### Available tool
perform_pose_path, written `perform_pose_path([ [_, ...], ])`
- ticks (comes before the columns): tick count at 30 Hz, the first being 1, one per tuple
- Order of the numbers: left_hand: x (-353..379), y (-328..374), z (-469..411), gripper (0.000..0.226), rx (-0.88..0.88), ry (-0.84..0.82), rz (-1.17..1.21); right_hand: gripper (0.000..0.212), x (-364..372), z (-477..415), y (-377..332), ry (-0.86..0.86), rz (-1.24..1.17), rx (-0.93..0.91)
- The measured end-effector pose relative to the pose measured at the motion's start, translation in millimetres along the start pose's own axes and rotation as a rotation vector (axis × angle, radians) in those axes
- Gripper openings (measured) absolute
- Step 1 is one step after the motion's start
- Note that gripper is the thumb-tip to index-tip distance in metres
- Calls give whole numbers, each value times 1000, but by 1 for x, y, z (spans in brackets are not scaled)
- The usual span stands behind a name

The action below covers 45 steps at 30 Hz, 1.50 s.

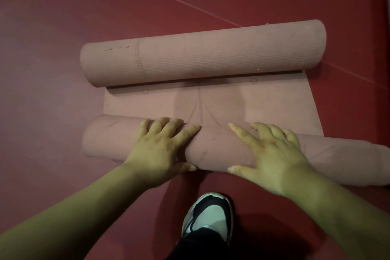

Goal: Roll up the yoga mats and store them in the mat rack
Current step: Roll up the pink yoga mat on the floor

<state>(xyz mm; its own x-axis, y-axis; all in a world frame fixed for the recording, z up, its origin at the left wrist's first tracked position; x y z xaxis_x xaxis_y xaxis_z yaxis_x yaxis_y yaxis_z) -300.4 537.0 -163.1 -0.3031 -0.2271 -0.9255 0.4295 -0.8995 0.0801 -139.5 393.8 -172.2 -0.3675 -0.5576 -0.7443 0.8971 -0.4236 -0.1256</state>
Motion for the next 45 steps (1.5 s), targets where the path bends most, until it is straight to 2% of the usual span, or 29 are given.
perform_pose_path([
  [6, -4, -6, -12, 100, -14, -69, 29, 104, -4, -2, 1, 36, 9, 18],
  [14, -2, 0, -1, 93, 8, 71, -25, 98, -12, -9, 4, -16, -20, 2],
  [19, -7, -10, -16, 95, 9, 0, 11, 103, -10, -7, -4, 43, 51, 30],
  [23, -11, -12, -21, 99, 4, -22, 19, 101, -14, -12, -1, 55, 14, 19],
  [27, -13, -4, -10, 102, -2, 56, -5, 101, -21, -17, 3, 49, -17, 5],
  [32, -15, -3, -12, 90, 16, 128, -26, 101, -27, -20, 3, 32, -29, 5],
  [39, -18, -12, -25, 92, 12, 59, -13, 101, -27, -16, -5, 108, 33, 20],
  [45, -17, -7, -19, 98, -51, 49, -17, 100, -33, -23, 0, 77, 7, -21],
])
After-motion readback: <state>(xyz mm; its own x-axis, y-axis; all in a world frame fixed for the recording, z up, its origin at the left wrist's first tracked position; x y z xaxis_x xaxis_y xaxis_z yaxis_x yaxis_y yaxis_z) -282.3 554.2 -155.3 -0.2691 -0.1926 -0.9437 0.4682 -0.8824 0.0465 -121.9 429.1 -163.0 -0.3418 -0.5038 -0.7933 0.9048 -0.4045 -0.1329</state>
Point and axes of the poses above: each hand's wrist, its own z-axis away from the middle knuckle, its own x-axis out of the palm, y = z × x, the point moved 10 cm from there along -z, towards the middle knuckle, and after that the axes turned 8 degrees about -y, right-handed, at the moved point
